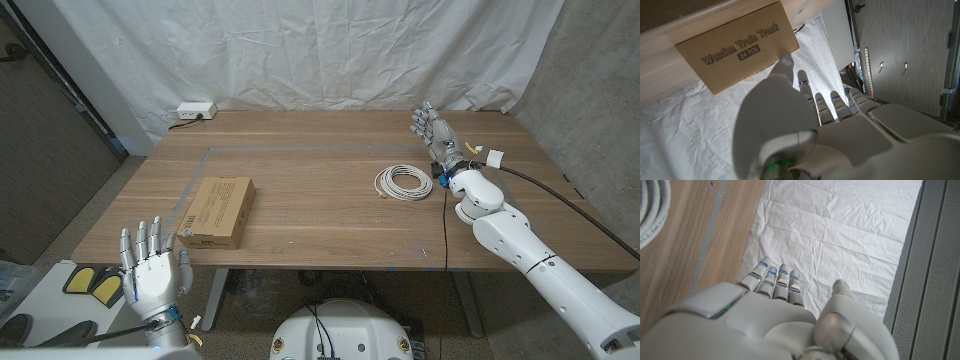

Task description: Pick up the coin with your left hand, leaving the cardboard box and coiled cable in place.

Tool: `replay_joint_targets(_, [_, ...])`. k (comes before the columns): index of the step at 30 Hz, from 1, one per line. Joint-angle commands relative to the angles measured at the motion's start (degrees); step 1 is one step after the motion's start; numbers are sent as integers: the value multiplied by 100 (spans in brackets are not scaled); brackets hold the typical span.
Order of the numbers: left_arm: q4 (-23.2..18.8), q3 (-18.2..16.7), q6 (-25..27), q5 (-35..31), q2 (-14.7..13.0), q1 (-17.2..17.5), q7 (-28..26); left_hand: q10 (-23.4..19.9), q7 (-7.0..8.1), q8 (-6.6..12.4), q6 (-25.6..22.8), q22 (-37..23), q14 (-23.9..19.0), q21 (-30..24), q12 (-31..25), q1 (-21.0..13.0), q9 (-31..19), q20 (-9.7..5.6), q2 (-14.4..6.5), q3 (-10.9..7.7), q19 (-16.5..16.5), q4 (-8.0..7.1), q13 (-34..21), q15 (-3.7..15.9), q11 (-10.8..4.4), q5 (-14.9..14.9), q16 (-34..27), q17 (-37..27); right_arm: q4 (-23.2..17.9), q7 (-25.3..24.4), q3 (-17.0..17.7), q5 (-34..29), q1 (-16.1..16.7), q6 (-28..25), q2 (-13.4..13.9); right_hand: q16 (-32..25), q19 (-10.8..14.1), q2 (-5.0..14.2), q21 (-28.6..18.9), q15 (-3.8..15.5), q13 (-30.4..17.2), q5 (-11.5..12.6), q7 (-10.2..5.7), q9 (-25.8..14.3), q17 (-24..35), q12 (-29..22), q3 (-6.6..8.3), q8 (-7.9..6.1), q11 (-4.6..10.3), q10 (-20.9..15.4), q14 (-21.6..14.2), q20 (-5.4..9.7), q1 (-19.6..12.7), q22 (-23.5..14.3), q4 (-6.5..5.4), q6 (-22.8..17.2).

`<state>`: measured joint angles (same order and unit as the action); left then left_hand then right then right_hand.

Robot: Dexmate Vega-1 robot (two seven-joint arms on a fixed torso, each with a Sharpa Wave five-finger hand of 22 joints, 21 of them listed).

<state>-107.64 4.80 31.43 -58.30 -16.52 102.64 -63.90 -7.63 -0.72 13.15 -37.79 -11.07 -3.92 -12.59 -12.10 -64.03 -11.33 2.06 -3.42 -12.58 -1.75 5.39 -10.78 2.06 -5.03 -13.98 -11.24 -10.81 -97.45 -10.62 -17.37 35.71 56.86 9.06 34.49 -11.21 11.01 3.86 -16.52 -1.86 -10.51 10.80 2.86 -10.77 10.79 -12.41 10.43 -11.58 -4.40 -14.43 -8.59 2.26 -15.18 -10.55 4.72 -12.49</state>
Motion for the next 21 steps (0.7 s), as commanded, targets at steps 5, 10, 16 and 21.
replay_joint_targets(5, [303,-168,-400,-143,272,-264,-10,-77,20,16,-20,-12,-48,-43,-31,-22,-35,6,-72,-18,35,18,-23,141,-26,-5,-32,-12,38,11,4,-1,40,90,-28,14,58,9,24,-19,-22,17,15,-16,19,-11,-3,25,1,-68,-24,85,23,-7,15,-47])
replay_joint_targets(10, [324,-91,-366,-66,154,-317,-10,-73,24,14,-20,-12,-51,-43,-25,-26,-37,11,-72,-19,33,22,-24,139,-21,-4,-30,-12,43,15,5,0,41,91,-26,14,63,11,28,-14,-22,18,12,-16,19,-9,-3,26,0,-63,-23,91,23,-7,16,-43])
replay_joint_targets(16, [353,122,-191,226,-100,-453,-10,-70,30,9,-11,-12,-51,-41,-19,-29,-38,23,-73,-20,29,26,-24,133,-8,-3,-26,-12,74,14,8,9,45,106,-41,14,67,11,34,-17,-22,17,14,-16,19,-9,-4,25,1,-66,-25,92,24,-7,17,-47])
replay_joint_targets(21, [410,175,-193,239,-153,-530,-10,-76,41,7,-9,-12,-53,-34,-17,-32,-40,33,-76,-21,9,28,-24,135,-19,-2,-24,-12,77,2,13,8,55,109,-41,16,67,11,39,-14,-23,18,11,-16,18,-7,-5,25,7,-61,-22,88,25,-7,19,-48])
